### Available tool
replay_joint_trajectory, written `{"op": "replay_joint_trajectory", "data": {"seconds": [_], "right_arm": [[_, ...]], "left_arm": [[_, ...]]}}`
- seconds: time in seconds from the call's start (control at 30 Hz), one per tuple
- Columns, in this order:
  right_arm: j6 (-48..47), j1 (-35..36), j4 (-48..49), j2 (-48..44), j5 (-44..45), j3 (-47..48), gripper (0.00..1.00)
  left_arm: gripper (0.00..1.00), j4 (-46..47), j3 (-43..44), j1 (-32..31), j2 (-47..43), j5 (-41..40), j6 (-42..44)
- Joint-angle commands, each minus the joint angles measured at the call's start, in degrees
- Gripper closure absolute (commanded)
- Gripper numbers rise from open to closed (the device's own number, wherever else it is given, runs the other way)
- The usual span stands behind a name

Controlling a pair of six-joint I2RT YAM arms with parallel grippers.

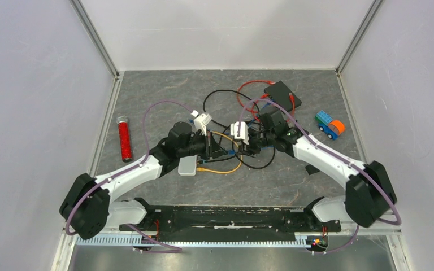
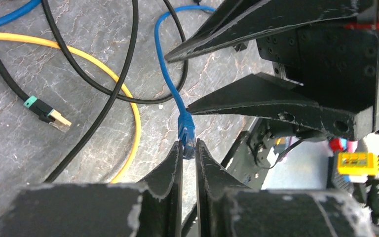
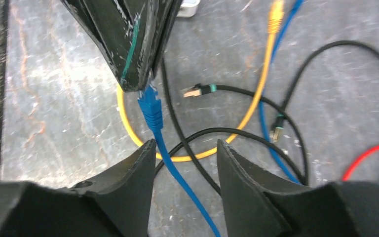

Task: Insert the plug into the switch port
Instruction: Pick up the connector from the center of the board.

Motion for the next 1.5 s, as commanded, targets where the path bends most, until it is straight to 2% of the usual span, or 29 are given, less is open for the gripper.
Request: {"op": "replay_joint_trajectory", "data": {"seconds": [0.0,0.17,0.33,0.57,0.73,0.87,0.97,1.2,1.3,1.4,1.47], "right_arm": [[2.43,-0.11,16.37,-7.47,4.86,-6.99,0.47],[7.23,-0.05,30.13,-12.52,3.9,-16.27,0.43],[12.17,0.28,36.98,-13.91,2.4,-19.25,0.42],[13.43,1.93,39.29,-12.65,0.85,-19.71,0.57],[12.92,3.71,39.57,-11.99,1.52,-19.89,0.58],[13.35,4.53,41.06,-11.89,1.42,-20.15,0.63],[13.87,4.9,42.42,-11.86,0.97,-20.67,0.63],[13.42,4.97,42.55,-12.09,-0.48,-21.65,0.54],[12.81,5.1,41.53,-12.0,-1.19,-21.2,0.54],[12.42,5.07,39.9,-11.64,-0.78,-20.53,0.6],[11.74,5.07,39.42,-11.88,0.19,-20.98,0.6]], "left_arm": [[0.92,-2.3,0.18,0.13,-4.23,-6.13,-11.07],[0.92,-1.19,-0.29,0.41,-5.82,-6.18,-18.67],[0.92,-1.32,0.27,0.42,-5.01,-5.33,-23.29],[0.92,0.15,0.14,0.42,-4.39,-4.5,-26.43],[0.92,1.39,-0.59,0.42,-4.63,-4.56,-27.9],[0.92,2.25,-1.17,0.4,-4.45,-4.47,-29.02],[0.92,3.11,-1.72,0.41,-4.57,-4.4,-29.84],[0.92,3.23,-2.23,0.42,-5.22,-4.7,-30.11],[0.92,2.71,-2.2,0.51,-5.28,-5.05,-30.07],[0.92,2.43,-2.17,0.51,-5.5,-5.1,-30.13],[0.92,2.44,-2.22,0.51,-5.72,-5.18,-30.24]]}}
